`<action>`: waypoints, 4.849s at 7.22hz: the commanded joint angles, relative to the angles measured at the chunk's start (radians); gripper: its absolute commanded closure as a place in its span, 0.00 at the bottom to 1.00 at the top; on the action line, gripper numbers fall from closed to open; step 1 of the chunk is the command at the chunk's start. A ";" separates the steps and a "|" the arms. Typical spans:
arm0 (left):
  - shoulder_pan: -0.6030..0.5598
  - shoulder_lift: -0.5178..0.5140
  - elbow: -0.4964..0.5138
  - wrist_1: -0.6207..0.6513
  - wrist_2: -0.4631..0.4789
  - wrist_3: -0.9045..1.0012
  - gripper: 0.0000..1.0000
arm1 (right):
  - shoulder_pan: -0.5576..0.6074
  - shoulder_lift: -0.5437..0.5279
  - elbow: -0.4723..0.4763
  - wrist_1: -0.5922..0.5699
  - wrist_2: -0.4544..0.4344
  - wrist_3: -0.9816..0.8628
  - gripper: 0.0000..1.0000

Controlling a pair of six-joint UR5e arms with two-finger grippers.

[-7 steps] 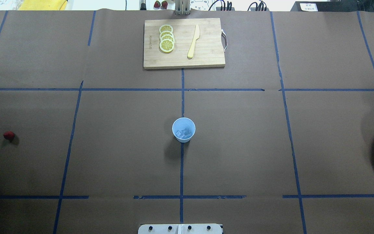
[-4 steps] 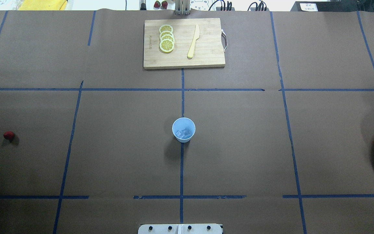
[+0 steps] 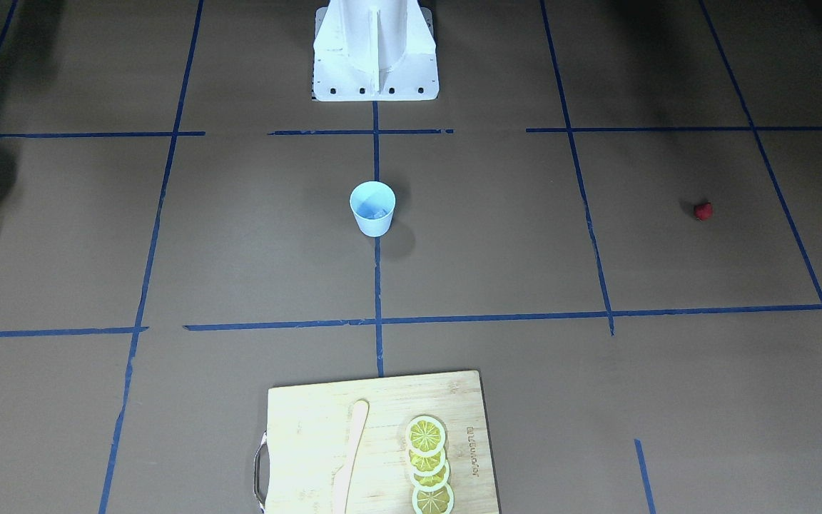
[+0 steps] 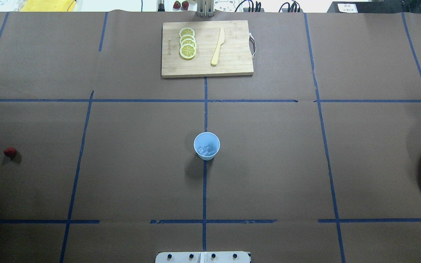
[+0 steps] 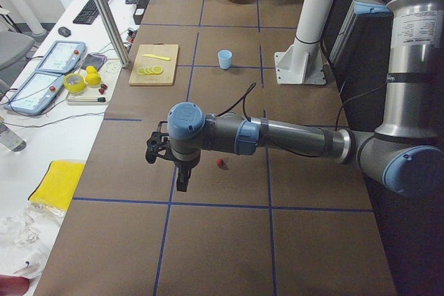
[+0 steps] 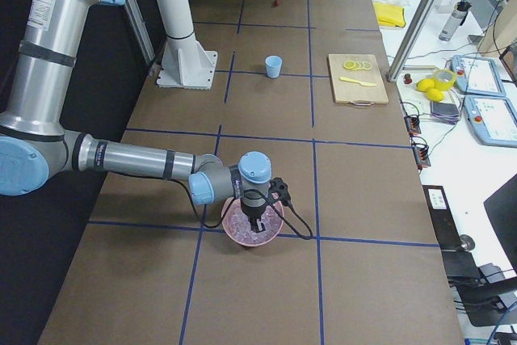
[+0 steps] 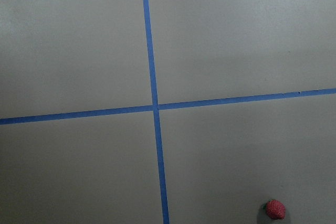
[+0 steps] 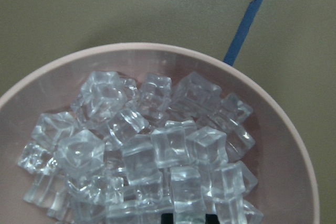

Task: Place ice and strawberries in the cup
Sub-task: 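Lower the right gripper into the pink bowl and grasp an ice cube, then carry the ice cube with the right gripper over the blue cup, then open the right gripper to drop the ice cube into the cup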

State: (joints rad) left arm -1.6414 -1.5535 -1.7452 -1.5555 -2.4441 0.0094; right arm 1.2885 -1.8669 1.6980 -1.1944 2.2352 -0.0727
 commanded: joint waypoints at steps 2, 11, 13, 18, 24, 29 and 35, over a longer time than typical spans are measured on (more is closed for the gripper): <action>0.000 0.001 -0.010 0.002 0.000 -0.011 0.00 | 0.050 0.012 0.200 -0.187 0.021 -0.001 1.00; 0.000 0.021 -0.004 0.000 0.000 -0.011 0.00 | -0.424 0.834 0.266 -0.676 -0.065 0.776 1.00; 0.000 0.021 0.001 0.002 0.000 -0.011 0.00 | -0.577 0.981 0.183 -0.673 -0.162 0.968 1.00; 0.002 0.021 0.010 0.000 0.000 -0.011 0.00 | -0.730 1.154 -0.087 -0.520 -0.293 1.099 0.99; 0.002 0.020 0.012 0.000 0.002 -0.011 0.00 | -0.808 1.150 -0.100 -0.527 -0.339 1.110 0.75; 0.003 0.018 0.010 0.000 0.002 -0.012 0.00 | -0.770 1.155 -0.063 -0.527 -0.336 1.157 0.02; 0.291 0.090 -0.132 -0.103 0.066 -0.375 0.00 | -0.378 0.948 0.132 -0.637 -0.105 0.837 0.01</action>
State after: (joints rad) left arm -1.3965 -1.5128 -1.8527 -1.5906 -2.3826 -0.2938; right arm 0.8223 -0.8603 1.8031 -1.8342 2.0663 0.8620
